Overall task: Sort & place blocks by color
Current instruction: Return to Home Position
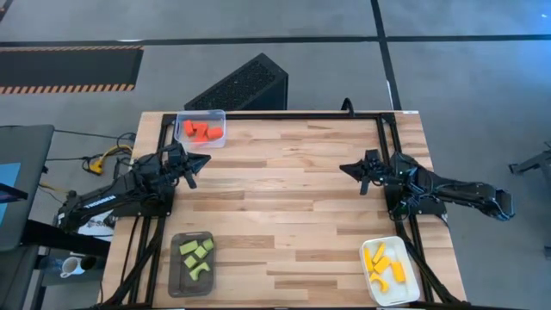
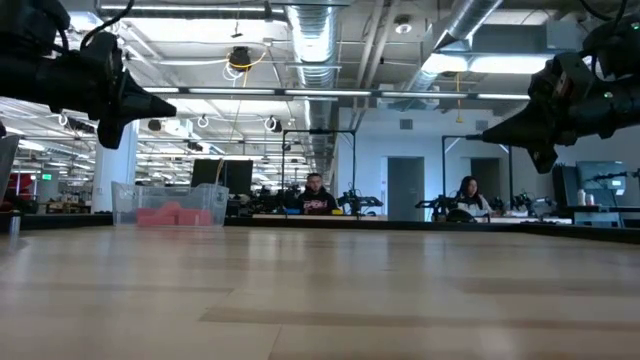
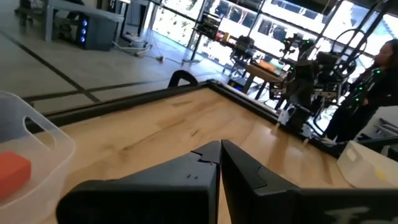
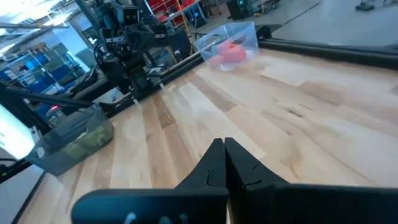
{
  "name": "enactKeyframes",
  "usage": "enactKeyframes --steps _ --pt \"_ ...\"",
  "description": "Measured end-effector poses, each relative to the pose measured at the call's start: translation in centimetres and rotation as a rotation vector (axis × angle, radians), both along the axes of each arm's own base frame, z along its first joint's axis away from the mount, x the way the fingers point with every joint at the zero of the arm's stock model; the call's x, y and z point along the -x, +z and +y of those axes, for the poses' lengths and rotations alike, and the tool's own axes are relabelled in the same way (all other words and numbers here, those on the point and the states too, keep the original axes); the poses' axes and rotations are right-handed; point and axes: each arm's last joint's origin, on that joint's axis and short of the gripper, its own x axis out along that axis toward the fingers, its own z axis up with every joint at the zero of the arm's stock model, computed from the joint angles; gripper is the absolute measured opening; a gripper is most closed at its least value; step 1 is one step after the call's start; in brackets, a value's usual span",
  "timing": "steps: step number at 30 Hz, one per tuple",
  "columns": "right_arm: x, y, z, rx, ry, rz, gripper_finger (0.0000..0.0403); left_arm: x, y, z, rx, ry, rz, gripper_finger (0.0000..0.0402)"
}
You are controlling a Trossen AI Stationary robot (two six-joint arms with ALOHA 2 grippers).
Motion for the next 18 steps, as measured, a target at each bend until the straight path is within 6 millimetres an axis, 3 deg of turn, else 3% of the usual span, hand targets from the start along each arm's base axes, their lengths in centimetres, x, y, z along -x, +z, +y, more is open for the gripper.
enactKeyframes --steps 18 --pt "0.41 -0.09 -0.14 0.099 -0.017 0.039 0.0016 -0.09 -0.11 -0.12 -0.05 -0.053 0.029 0.0"
